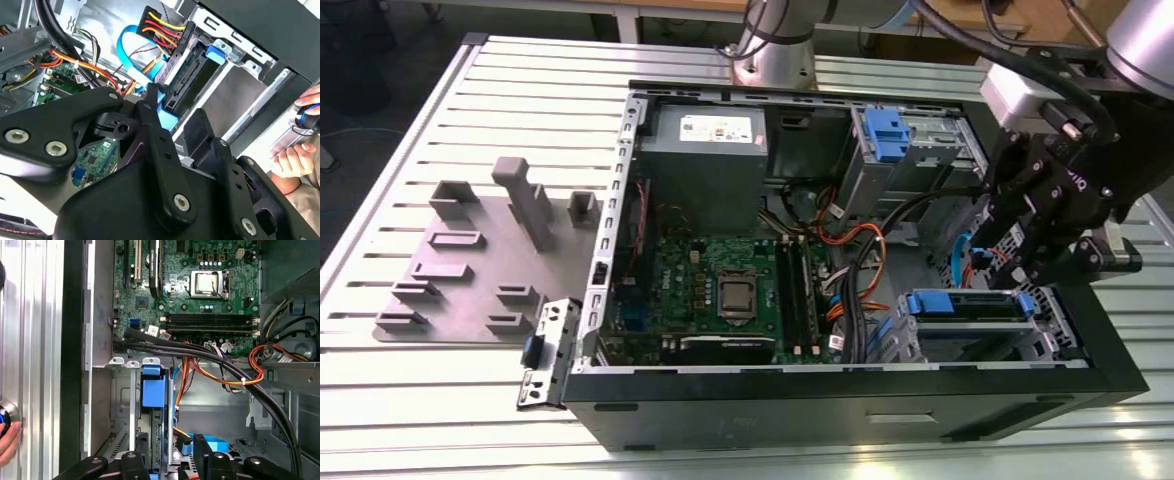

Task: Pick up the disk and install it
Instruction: 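Insert the first disk wire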

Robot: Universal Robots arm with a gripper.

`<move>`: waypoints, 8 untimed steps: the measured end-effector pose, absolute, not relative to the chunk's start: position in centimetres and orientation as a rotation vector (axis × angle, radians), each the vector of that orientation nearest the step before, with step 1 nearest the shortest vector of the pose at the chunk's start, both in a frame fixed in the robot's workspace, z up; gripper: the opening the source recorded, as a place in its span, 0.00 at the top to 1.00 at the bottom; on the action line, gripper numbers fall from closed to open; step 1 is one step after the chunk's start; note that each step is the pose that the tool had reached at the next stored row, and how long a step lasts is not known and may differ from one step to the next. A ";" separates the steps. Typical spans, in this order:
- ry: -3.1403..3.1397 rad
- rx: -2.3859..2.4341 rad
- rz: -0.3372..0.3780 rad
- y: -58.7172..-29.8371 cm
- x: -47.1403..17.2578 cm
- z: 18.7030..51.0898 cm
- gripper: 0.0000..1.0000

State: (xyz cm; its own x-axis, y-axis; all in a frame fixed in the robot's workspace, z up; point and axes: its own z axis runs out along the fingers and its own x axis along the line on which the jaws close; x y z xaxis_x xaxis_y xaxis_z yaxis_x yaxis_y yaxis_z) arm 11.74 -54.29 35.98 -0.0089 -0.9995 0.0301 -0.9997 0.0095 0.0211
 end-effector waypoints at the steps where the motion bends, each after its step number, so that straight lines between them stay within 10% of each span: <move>1: -2.206 2.186 0.009 -54.3 11.8 35.8 0.52; 8: -2.205 2.185 0.009 -54.3 11.8 35.3 0.52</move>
